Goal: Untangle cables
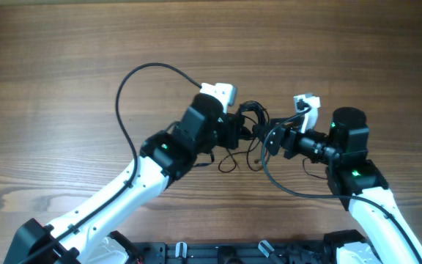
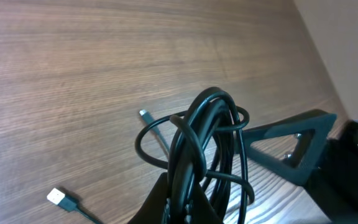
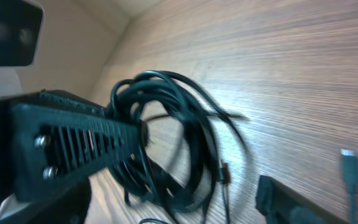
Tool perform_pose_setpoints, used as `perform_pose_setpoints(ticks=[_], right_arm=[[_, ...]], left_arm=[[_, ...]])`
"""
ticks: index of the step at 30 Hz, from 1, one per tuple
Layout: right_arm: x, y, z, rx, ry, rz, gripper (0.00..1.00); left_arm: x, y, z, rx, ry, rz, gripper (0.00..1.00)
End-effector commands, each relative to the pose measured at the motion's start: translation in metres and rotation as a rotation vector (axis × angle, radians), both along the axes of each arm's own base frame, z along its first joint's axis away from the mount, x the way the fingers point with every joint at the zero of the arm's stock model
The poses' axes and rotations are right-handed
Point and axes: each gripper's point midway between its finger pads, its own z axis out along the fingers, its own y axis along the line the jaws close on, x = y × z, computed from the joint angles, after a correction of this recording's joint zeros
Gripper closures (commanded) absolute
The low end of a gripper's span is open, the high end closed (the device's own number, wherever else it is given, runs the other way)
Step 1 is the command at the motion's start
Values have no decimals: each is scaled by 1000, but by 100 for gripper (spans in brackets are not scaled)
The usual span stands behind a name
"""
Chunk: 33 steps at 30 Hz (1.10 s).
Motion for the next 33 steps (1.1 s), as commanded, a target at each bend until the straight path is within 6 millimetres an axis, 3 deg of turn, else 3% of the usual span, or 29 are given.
perform_pose_setpoints(ticks=[1, 5, 8, 10, 15, 23, 27, 33], right_arm=[[7, -24, 11, -11, -29, -91, 2], [13, -59, -1, -15, 42, -209, 0], [13, -69, -3, 4, 42, -199, 0], [6, -55, 2, 42, -26, -42, 0], [7, -42, -6, 136, -2, 68, 0], [13, -26, -11, 278, -62, 272, 0], [20, -16, -21, 304, -26, 290, 0], [34, 3, -9, 312, -41, 260, 0]], left_arm=[[5, 11, 12, -144, 106, -19, 96], [2, 18, 26, -272, 175, -112, 96], [-1, 25, 36, -349, 208, -171, 96], [-9, 23, 51, -423, 216, -259, 96], [-19, 17, 65, -477, 204, -351, 96], [-16, 15, 74, -553, 312, -283, 96], [-11, 13, 84, -606, 347, -245, 96], [-8, 13, 83, -616, 378, -209, 96]])
